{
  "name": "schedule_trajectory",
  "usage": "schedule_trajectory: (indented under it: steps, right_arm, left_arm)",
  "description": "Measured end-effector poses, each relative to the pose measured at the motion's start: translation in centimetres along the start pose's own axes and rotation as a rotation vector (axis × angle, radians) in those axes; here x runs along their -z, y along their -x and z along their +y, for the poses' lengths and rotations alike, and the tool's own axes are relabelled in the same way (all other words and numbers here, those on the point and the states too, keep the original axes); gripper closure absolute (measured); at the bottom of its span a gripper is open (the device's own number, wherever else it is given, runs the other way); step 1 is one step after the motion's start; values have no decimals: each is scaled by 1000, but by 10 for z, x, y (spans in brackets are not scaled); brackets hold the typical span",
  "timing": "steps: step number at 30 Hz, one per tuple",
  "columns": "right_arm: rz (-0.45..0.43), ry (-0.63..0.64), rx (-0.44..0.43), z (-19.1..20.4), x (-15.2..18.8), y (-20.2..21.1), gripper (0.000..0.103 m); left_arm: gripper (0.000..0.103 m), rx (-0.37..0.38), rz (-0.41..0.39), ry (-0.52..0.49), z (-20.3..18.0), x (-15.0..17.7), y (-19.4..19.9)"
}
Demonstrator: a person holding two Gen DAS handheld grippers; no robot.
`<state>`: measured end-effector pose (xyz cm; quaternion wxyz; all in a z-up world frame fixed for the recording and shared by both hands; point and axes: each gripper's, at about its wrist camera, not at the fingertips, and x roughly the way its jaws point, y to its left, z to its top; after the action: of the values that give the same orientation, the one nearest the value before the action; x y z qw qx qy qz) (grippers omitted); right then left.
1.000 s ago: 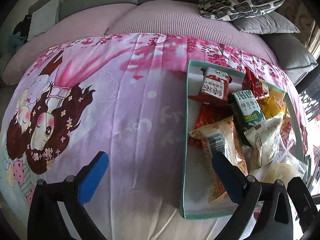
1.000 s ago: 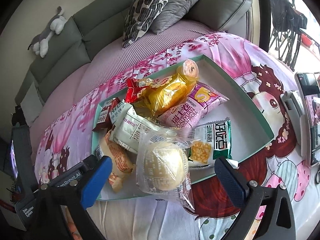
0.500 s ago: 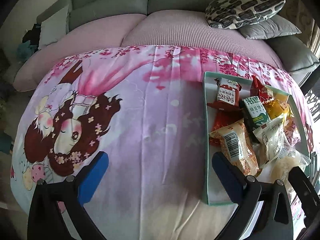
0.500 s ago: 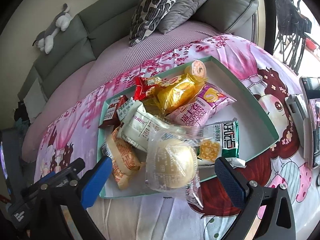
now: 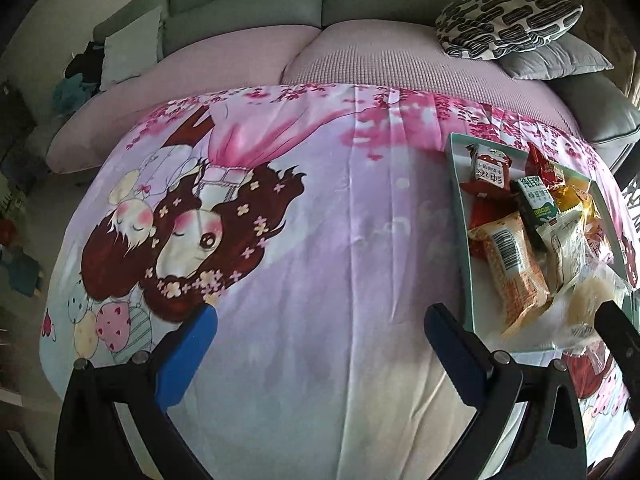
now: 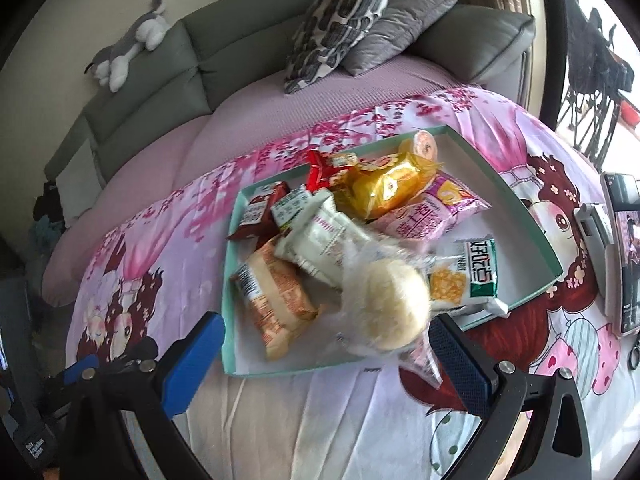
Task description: Organize snacks
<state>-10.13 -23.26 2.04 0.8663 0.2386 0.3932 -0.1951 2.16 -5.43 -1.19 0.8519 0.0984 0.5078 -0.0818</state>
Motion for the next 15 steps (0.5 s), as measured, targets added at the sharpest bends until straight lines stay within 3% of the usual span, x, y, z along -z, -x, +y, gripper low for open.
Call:
schedule_trajectory:
  steps: [15]
  right_arm:
    - [8,27,50,1,28,6,0]
  left_arm:
    - [0,-6,48,23,23,24,-6]
